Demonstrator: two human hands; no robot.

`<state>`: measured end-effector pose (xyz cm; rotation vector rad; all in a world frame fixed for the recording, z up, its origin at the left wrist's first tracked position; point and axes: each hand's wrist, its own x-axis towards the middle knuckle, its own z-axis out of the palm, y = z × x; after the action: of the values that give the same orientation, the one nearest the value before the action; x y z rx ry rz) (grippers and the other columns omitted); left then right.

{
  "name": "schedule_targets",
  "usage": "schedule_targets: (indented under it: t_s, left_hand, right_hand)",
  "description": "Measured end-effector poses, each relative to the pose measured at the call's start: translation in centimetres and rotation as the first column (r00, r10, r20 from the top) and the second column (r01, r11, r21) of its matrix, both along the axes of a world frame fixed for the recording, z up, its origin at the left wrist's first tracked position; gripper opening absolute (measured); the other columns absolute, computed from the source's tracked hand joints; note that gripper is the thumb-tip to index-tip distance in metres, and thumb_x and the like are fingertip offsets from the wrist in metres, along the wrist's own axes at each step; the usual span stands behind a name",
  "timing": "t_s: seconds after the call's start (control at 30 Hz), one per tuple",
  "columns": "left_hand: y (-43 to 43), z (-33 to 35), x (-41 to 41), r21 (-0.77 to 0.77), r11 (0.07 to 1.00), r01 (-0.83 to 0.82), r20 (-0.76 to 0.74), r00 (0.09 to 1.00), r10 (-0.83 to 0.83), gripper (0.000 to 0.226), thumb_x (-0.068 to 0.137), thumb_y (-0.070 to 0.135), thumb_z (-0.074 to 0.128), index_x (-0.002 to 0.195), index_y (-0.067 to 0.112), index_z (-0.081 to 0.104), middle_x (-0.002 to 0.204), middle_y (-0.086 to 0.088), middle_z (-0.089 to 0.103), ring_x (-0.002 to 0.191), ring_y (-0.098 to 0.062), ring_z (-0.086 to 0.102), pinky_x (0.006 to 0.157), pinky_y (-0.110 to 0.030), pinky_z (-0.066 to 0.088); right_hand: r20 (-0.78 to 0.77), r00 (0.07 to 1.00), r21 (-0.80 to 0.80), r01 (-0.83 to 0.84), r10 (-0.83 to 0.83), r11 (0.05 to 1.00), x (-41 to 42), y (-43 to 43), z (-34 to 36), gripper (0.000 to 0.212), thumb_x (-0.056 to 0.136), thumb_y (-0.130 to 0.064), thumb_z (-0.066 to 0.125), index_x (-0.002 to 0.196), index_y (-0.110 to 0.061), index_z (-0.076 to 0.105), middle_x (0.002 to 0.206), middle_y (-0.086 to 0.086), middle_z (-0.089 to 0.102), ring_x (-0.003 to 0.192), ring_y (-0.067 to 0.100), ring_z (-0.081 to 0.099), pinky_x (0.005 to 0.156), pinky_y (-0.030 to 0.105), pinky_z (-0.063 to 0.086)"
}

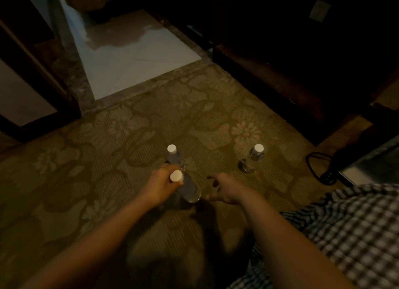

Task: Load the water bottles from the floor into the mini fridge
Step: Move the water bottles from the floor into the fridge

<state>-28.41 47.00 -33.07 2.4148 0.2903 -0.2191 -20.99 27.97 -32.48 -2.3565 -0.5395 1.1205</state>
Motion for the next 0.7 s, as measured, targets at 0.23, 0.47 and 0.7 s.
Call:
schedule_targets:
  t_s: [0.23, 0.47, 0.7]
  left_hand:
    - [-4.6, 8.0, 0.9, 0.044, 0.960, 0.275, 0.131, 0.952, -0.278, 0.025, 0.081, 0.023, 0.066, 0.105, 0.026, 0.058, 0.092, 0.021, 0.049, 0.087, 0.005, 0.052, 0.073, -0.010, 0.045]
    - [-7.6, 13.7, 3.4, 0.020, 0.894, 0.448, 0.216, 0.871, -0.441, 0.028, 0.076, 0.035, 0.068, 0.102, 0.029, 0.062, 0.098, 0.009, 0.061, 0.089, -0.005, 0.058, 0.079, -0.025, 0.051]
    - [-11.7, 17.1, 5.6, -0.051, 0.864, 0.501, 0.396, 0.804, -0.443, 0.026, 0.075, 0.040, 0.065, 0.100, 0.040, 0.058, 0.098, 0.018, 0.063, 0.096, 0.001, 0.058, 0.083, -0.017, 0.049]
  right_hand:
    - [0.195, 0.975, 0.074, -0.120, 0.104, 0.990, 0.2, -1.2, 3.4, 0.080, 0.075, -0.027, 0.074, 0.143, -0.028, 0.030, 0.144, 0.002, 0.043, 0.130, 0.023, 0.043, 0.104, 0.041, 0.041]
    - [0.178, 0.978, 0.389, 0.030, -0.107, 0.921, -0.1, -6.1, 7.7, 0.070, 0.072, -0.028, 0.077, 0.134, -0.027, 0.043, 0.133, -0.007, 0.054, 0.122, 0.011, 0.050, 0.103, 0.035, 0.043]
    - [0.337, 0.910, 0.456, 0.068, -0.243, 0.887, 0.1, -11.0, 12.3, 0.059, 0.072, -0.034, 0.076, 0.125, -0.024, 0.053, 0.118, -0.008, 0.063, 0.106, 0.005, 0.059, 0.093, 0.028, 0.049]
